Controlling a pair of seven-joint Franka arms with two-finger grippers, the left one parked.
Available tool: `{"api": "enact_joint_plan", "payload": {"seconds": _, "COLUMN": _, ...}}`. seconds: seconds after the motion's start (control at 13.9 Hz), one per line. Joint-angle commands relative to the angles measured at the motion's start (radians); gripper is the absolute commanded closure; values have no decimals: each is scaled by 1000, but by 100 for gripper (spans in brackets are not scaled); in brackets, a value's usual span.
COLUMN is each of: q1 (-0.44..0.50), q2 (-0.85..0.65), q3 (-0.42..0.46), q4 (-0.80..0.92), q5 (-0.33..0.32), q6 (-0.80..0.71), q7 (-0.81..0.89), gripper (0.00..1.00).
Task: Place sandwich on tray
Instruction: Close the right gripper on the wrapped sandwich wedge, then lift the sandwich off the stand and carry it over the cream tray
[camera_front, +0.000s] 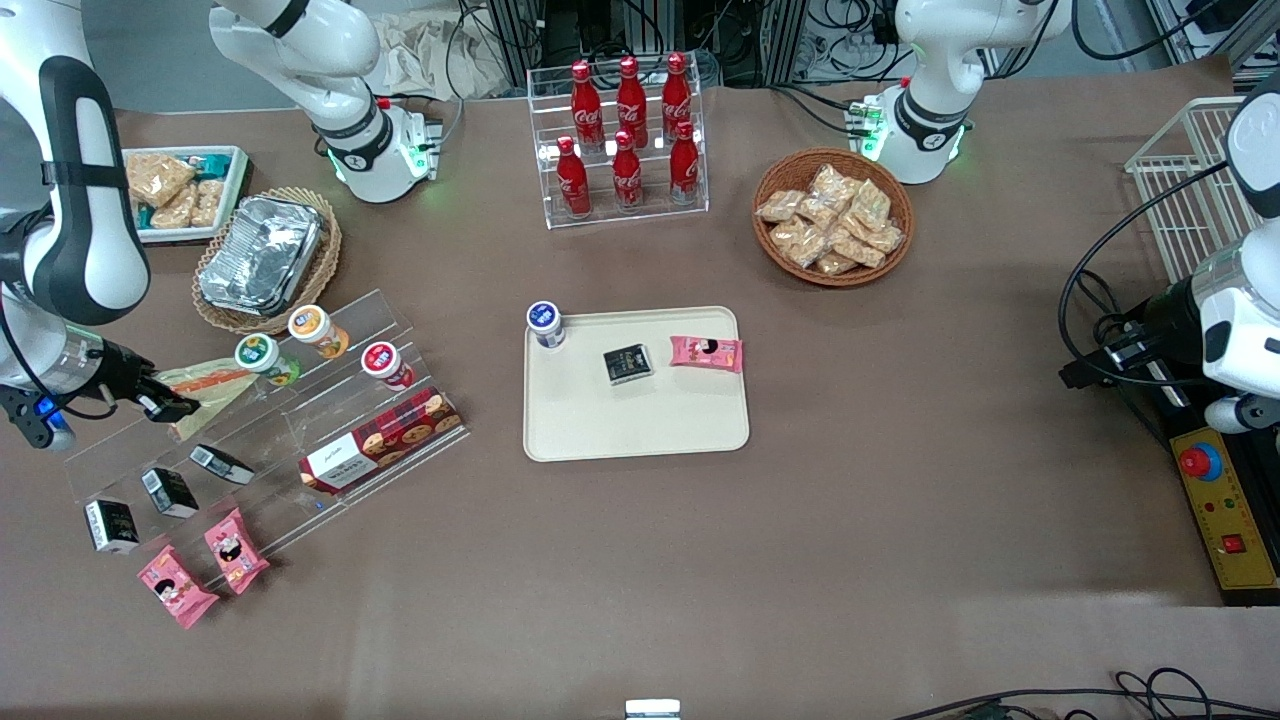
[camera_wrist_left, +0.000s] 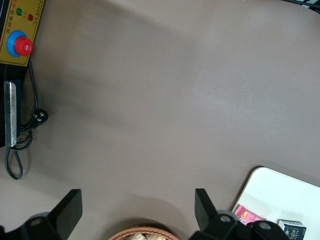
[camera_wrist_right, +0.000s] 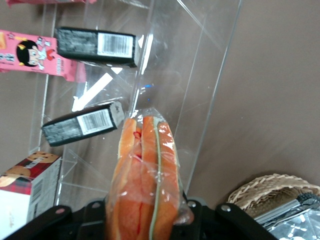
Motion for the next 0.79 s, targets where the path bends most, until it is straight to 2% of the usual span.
{"api": "enact_joint_plan", "payload": {"seconds": 0.0, "q1": -9, "q2": 0, "q3": -2, "q4": 129, "q5": 2, "q6": -160, "q7": -32, "gripper": 100}}
{"api": "enact_joint_plan", "payload": {"seconds": 0.36, "q1": 2, "q2": -3, "q3": 5, "q4": 352, "q5": 10, "q6": -412, "q7": -40, "gripper": 100}}
{"api": "enact_joint_plan", "payload": {"seconds": 0.5, "q1": 5, "q2": -5, "q3": 14, "q4": 401, "q5": 59, "q6": -467, "q7": -23, "gripper": 100}}
{"api": "enact_joint_plan", "payload": {"seconds": 0.72, "q1": 104, "q2": -14, "q3": 24, "q4": 413, "q5": 79, "q6": -492, "q7": 163, "gripper": 100}}
